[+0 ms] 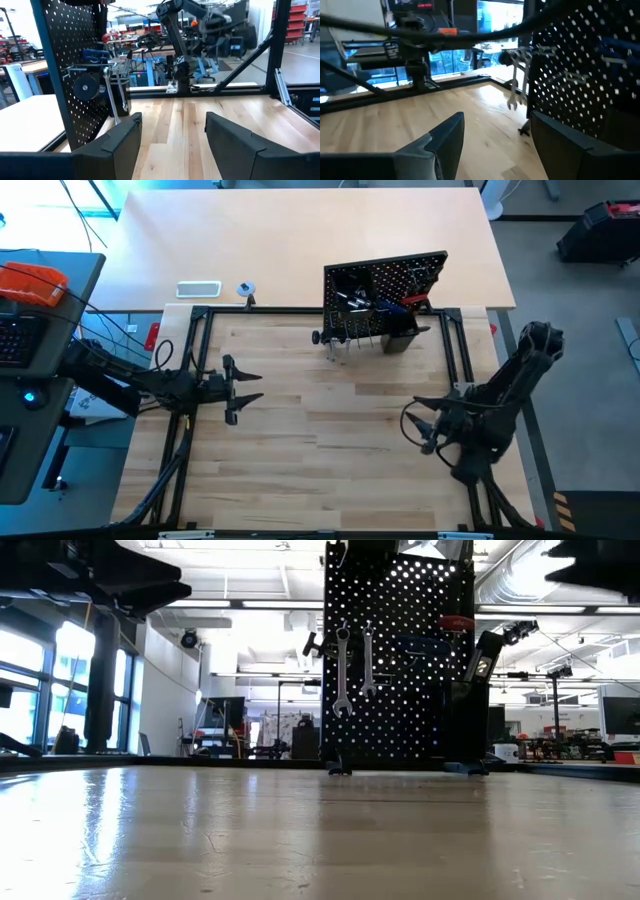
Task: Hang tools onto peg board
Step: Return to Home Position
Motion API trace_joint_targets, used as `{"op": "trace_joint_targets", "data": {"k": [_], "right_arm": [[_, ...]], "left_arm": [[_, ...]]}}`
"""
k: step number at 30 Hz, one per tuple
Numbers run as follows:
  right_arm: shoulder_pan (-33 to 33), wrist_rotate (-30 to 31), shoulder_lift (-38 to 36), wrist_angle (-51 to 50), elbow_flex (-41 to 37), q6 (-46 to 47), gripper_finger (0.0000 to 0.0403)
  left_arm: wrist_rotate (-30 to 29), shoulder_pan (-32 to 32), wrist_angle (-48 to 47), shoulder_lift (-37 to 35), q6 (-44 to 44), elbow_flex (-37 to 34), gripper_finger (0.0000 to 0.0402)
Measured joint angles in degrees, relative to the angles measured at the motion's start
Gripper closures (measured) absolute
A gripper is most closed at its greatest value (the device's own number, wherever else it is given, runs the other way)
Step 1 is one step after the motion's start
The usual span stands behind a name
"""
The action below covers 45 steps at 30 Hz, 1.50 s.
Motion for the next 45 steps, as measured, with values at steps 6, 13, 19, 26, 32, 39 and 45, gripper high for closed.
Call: {"op": "trace_joint_targets", "data": {"k": [6, 13, 19, 26, 32, 39, 45], "right_arm": [[-0.24, 2.76, 0.00, -0.07, -8.10, 11.00, 0.0181], [-2.16, 2.79, 0.00, -10.18, -11.41, 25.98, 0.0181], [-3.22, 2.83, -0.94, -23.93, -8.42, 28.29, 0.0181], [-5.36, 2.83, -8.48, -40.13, -8.15, 32.68, 0.0181], [-5.12, 2.83, -17.47, -40.20, -8.13, 23.11, 0.0183], [-1.09, 2.82, -20.26, -39.89, -8.09, 24.29, 0.0198], [4.12, 2.80, -20.21, -35.17, -8.09, 28.59, 0.0199]], "left_arm": [[0.01, 0.03, 0.92, -0.02, 1.08, 0.00, 0.0190], [-0.10, 0.04, 0.65, 0.01, 0.49, 0.00, 0.0190], [-3.85, 0.04, 0.68, 0.01, 0.97, 0.00, 0.0190], [-5.32, 0.07, 0.36, 0.01, -0.25, 0.02, 0.0190], [-7.45, 0.07, 0.13, 0.03, -1.44, 0.04, 0.0190], [-8.79, 2.04, -0.55, 0.03, -2.71, 0.04, 0.0190], [-8.48, 3.68, -0.67, 0.03, -3.58, 0.04, 0.0190]]}}
